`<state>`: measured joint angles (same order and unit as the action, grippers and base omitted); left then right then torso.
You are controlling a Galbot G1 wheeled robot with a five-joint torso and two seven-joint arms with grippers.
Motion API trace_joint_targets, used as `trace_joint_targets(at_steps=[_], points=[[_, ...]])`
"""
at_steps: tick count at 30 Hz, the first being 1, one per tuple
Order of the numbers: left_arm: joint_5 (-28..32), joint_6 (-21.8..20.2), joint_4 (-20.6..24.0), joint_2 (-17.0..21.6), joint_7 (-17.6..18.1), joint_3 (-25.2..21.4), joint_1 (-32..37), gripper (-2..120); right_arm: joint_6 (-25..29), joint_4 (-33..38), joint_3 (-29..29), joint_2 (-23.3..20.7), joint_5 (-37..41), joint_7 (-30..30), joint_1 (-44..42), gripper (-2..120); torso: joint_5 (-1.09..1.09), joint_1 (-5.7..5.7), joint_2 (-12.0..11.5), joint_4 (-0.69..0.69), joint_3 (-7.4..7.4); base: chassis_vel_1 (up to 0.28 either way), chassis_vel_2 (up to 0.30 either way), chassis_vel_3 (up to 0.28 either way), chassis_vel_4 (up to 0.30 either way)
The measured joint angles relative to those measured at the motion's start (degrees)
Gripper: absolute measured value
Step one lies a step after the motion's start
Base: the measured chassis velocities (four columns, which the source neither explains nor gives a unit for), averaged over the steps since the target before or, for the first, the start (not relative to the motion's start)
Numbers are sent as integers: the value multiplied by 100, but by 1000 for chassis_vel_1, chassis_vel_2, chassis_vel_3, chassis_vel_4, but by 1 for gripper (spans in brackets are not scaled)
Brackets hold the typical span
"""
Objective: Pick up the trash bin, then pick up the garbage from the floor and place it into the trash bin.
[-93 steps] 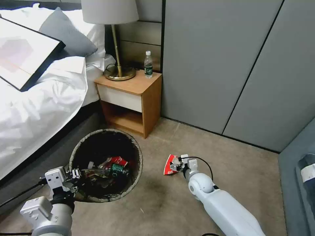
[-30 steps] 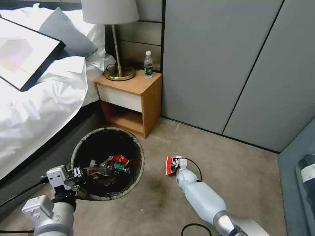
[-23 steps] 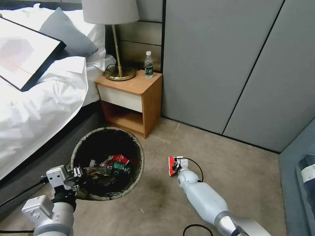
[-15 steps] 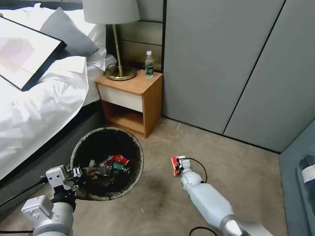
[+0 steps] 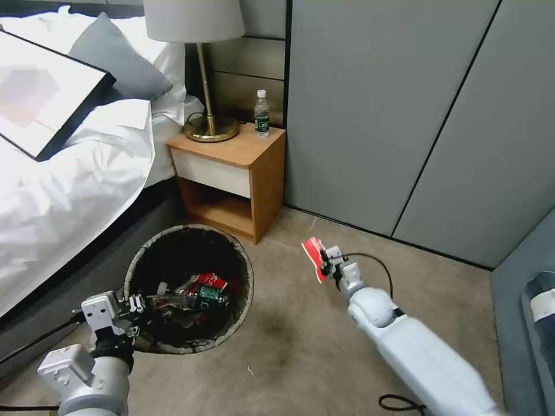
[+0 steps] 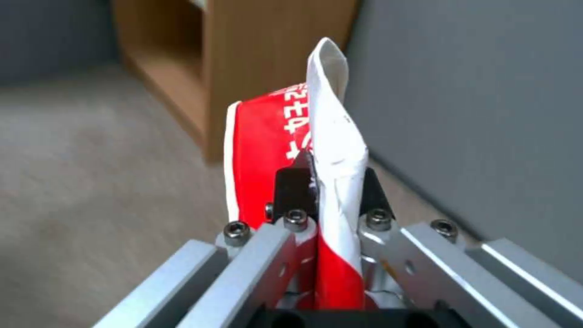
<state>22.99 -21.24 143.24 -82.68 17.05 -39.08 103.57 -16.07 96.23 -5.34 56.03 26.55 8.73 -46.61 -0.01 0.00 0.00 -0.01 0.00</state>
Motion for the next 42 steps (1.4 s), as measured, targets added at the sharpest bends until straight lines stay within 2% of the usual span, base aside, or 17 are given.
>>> trace_joint_targets(at_steps=[2, 4, 7, 12, 14, 20, 27, 34, 42], points=[[2, -9, 0, 4, 0, 3, 6, 2, -198, 686, 93, -340, 395, -65, 83, 0, 2, 0, 0, 0, 0, 0, 0, 0, 0], [3, -11, 0, 5, 0, 3, 9, 2, -267, 886, 119, -437, 518, -85, 116, 0, 2, 0, 0, 0, 0, 0, 0, 0, 0], [2, -17, 0, 7, 1, 8, 17, 2, -543, 1801, 164, -949, 1140, -322, 346, 0, 1, 0, 0, 0, 0, 0, 0, 0, 0], [-13, -25, 0, -4, 1, 22, 35, 2, -799, 2456, 24, -1210, 1741, -660, 762, 0, 1, 0, 0, 0, 0, 0, 0, 0, 0], [-15, -27, 0, -5, 1, 23, 37, 2, -821, 2509, -5, -1213, 1795, -670, 809, 0, 1, 0, 0, 0, 0, 0, 0, 0, 0], [-53, -41, 0, -29, -12, 29, 65, 2, -1113, 3021, -459, -973, 2399, -776, 1322, 0, 1, 0, 0, 1, 0, 0, 0, 0, 0], [-71, -56, 0, -36, -22, 36, 72, 2, -1127, 3068, -1154, -768, 2363, -980, 1791, 0, 0, 0, 0, 0, 0, 0, 0, 0, 0], [-87, -87, 0, -44, -30, 24, 70, 2, -1196, 2974, -2102, -250, 2268, -881, 2278, 0, 0, 0, 0, 2, 0, 0, 0, 0, 0], [-77, -117, 0, -34, -29, 11, 71, 2, -1304, 2712, -2557, -36, 1986, -734, 2248, 0, 0, 0, 0, 1, 0, 0, 0, 0, 0]])
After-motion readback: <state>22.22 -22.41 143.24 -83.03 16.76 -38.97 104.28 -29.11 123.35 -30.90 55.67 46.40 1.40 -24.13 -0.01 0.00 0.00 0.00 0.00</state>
